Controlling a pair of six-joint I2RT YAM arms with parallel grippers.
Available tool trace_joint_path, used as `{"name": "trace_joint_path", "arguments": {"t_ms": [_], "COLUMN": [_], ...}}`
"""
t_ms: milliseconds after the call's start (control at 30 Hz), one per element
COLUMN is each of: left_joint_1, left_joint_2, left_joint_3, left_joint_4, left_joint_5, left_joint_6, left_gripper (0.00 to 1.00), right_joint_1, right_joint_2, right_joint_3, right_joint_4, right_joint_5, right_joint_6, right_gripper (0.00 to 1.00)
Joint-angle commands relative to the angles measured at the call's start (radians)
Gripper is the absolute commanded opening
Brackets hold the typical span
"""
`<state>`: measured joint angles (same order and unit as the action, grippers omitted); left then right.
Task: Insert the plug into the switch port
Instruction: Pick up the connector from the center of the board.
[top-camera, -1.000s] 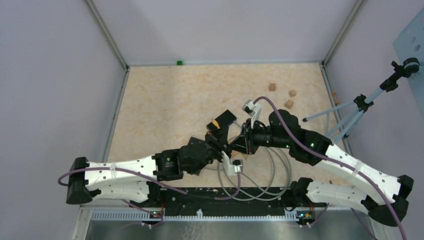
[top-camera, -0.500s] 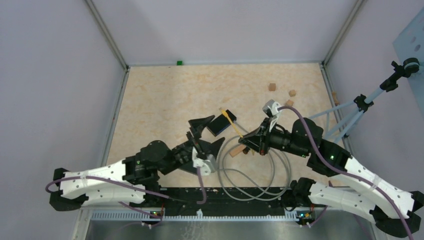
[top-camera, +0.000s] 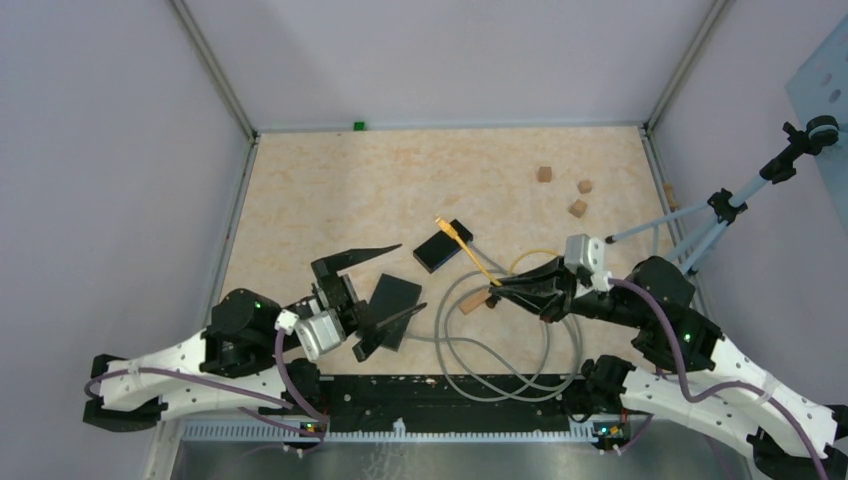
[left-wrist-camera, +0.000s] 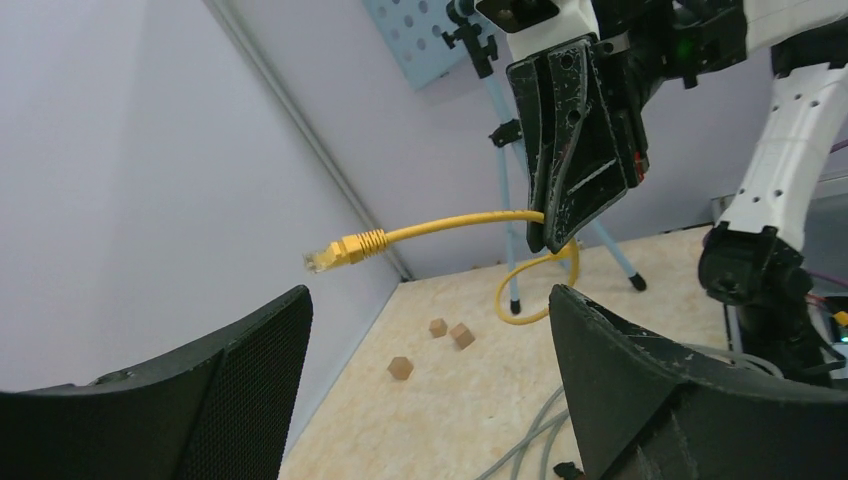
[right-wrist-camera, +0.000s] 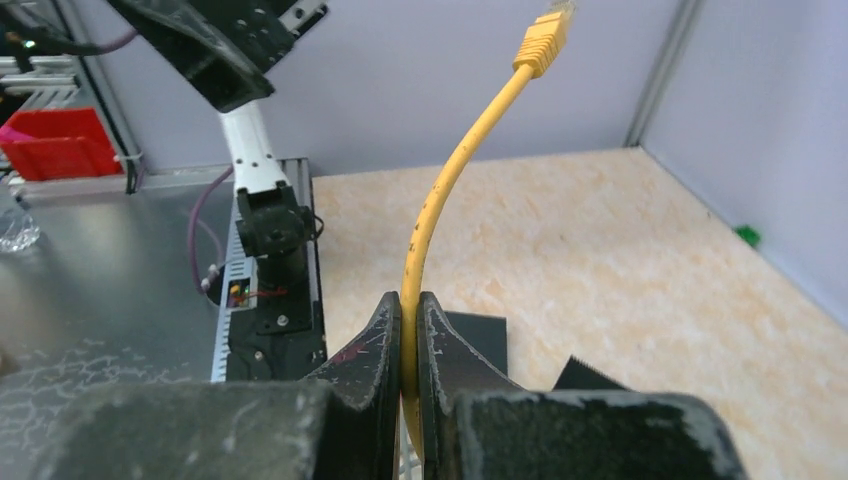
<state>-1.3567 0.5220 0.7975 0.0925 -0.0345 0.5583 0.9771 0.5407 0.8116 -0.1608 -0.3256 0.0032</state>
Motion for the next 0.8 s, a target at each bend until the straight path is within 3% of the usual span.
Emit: {"name": "trace_joint_path", "arguments": {"t_ms": [0, 200, 467, 767], "left_joint_1": [-0.004, -0.004, -0.004, -0.004], "left_joint_2": [-0.026, -0.022, 0.01, 0.045], "left_joint_3": [-0.001, -0.003, 0.021, 0.071], "left_joint_4": [0.037, 0.078, 0.08, 0.033], "left_joint_5": [0.087, 0.094, 0.172, 0.35], "left_joint_6": [-0.089, -0.087, -0.067, -0.064], "left_gripper": [0.92, 0.93, 0.93, 0.83], "right_joint_1": [-0.002, -0.001, -0.002, -0.001], "right_joint_2": [-0.013, -0.012, -0.013, -0.009], "right_joint_3": [0.021, 0.008, 0.002, 0.0], "right_joint_4": [0.099, 0.153, 0.188, 0.165], "right_joint_5": [-0.228, -0.421, -0.51, -0.537], "right_joint_6": [-0.133, -0.087, -0.076, -0.091], "right_gripper": [0.0, 0.0, 0.0, 0.0]}}
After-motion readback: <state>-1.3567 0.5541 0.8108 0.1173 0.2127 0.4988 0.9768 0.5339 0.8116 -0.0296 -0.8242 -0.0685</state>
